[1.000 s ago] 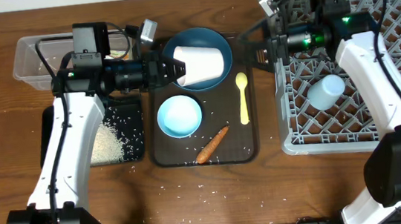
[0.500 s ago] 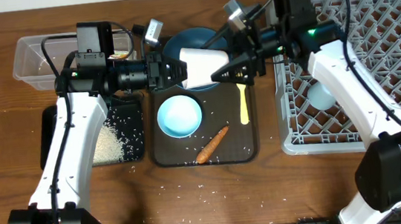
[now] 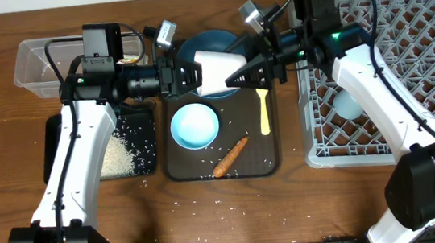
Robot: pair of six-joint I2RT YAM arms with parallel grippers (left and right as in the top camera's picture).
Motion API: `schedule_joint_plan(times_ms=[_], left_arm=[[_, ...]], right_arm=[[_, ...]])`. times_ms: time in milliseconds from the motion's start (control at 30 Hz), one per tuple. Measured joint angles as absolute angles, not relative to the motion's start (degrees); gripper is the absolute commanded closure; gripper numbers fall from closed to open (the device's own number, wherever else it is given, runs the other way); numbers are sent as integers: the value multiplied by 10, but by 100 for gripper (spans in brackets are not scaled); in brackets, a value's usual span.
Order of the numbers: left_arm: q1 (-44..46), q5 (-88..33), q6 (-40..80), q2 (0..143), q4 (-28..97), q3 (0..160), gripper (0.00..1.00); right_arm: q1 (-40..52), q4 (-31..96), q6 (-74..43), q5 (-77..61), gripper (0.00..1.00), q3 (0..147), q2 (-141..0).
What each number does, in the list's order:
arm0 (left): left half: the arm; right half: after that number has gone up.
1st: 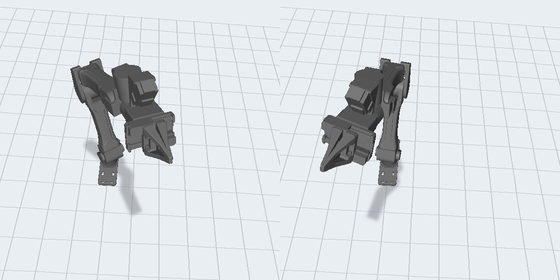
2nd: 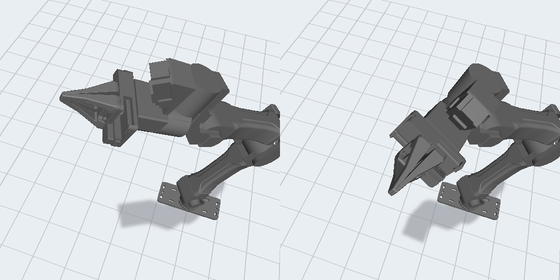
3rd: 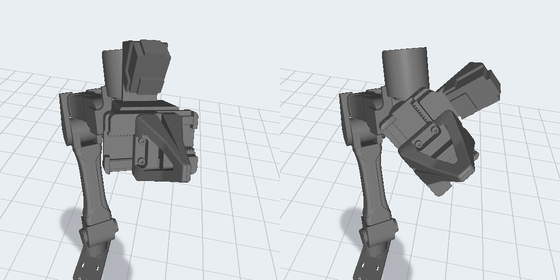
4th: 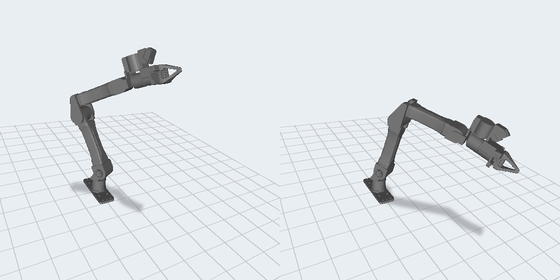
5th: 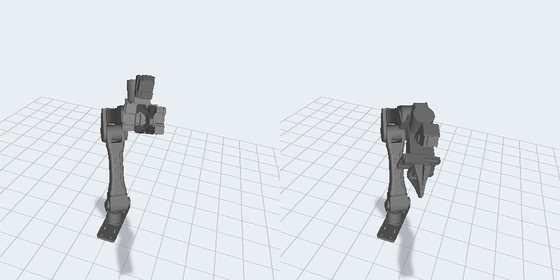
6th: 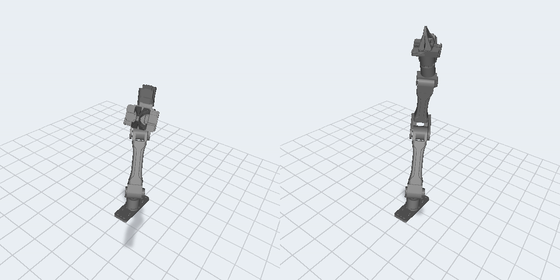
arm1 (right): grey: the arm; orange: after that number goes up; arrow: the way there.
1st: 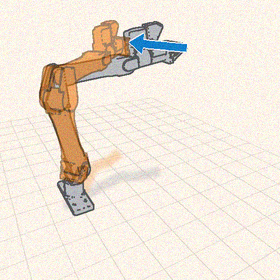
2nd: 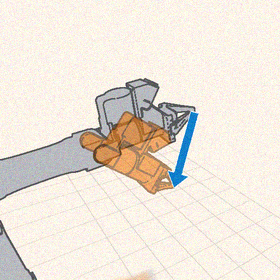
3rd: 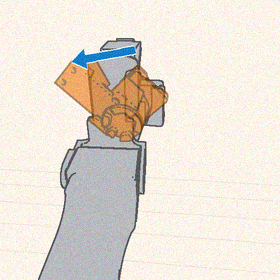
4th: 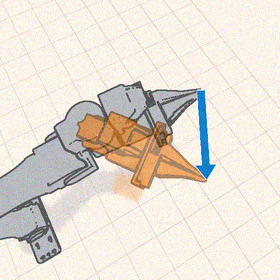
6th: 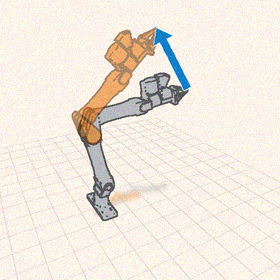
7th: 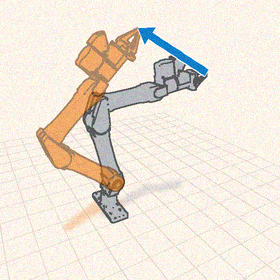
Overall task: Sort waste into correct bins and load items into the dishwasher rack
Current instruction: 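Hand the pink cup from the left gripper to the right gripper, then place the pink cup upside down in the dish rack with the right gripper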
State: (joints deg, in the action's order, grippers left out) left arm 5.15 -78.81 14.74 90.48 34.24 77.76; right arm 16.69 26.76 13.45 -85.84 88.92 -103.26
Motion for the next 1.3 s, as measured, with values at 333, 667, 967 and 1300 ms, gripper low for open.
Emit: schedule_joint_plan(times_ms=[333, 667, 967, 1300], left_arm=[[51, -567, 148, 905, 390, 778, 57], [51, -379, 148, 905, 408, 778, 57], [51, -309, 140, 905, 435, 778, 57], [51, -295, 121, 905, 437, 777, 57]], right_arm=[[51, 463, 35, -584, 49, 888, -1013], [-132, 752, -15, -234, 38, 954, -889], [-230, 849, -45, -52, 38, 978, -904], [-233, 846, -50, -25, 35, 978, -1044]])
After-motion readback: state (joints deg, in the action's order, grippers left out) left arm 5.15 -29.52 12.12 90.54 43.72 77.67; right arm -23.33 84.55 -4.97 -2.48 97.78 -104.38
